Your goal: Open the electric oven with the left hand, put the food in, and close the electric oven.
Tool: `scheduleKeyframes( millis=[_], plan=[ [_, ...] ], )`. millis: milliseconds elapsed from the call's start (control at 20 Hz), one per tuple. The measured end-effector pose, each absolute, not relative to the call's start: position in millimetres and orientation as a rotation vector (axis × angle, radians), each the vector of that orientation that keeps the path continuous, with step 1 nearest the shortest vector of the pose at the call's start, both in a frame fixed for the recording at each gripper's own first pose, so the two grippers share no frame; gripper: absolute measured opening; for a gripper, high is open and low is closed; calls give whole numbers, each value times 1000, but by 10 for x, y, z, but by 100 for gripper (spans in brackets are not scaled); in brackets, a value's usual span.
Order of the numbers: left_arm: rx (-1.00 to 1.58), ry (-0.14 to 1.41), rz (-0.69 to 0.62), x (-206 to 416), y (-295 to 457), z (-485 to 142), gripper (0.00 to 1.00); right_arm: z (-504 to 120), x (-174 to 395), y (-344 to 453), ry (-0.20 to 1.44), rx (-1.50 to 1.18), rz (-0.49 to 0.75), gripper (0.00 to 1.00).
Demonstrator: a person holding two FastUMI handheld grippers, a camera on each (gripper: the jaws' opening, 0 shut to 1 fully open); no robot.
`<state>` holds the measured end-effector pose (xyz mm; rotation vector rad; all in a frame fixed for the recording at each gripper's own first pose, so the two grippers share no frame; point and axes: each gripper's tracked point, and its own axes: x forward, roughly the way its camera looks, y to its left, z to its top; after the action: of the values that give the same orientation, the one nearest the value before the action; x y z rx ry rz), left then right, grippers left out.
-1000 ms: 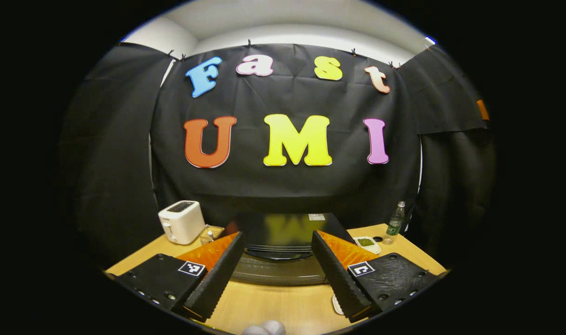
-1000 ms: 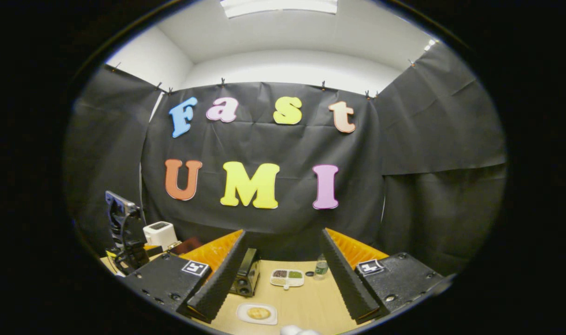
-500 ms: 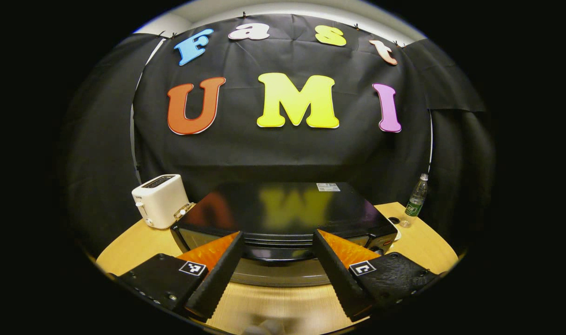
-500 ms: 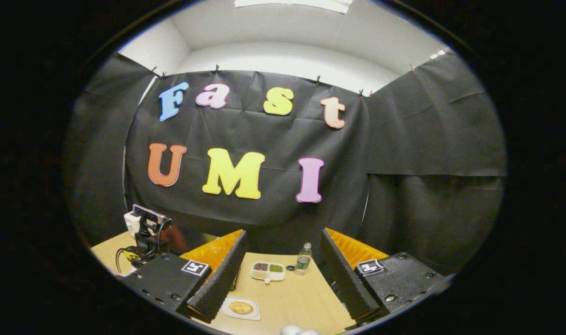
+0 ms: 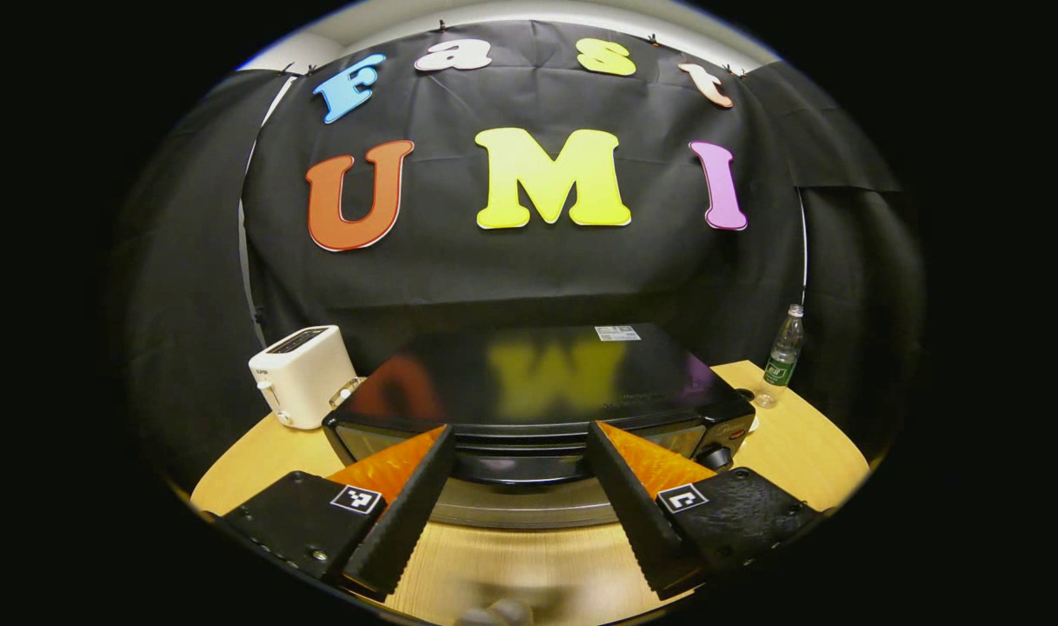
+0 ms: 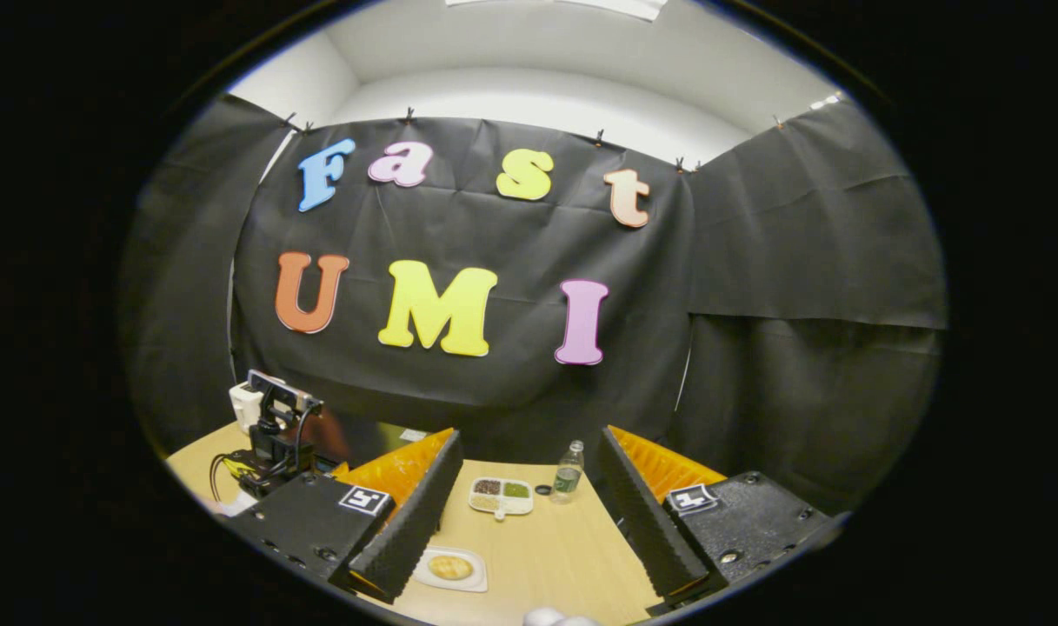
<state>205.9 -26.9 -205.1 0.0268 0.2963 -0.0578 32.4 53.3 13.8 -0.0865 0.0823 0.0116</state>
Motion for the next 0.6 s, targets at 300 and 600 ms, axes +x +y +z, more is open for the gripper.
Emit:
scheduleKeyframes(
  millis=[300, 600],
  plan=[
    [27, 320, -61, 1768, -258, -2127, 100, 55, 292, 518, 91, -72, 19, 100],
    [20, 360, -64, 1401, -238, -2302, 99, -76, 241, 529, 108, -61, 41, 100]
  ],
)
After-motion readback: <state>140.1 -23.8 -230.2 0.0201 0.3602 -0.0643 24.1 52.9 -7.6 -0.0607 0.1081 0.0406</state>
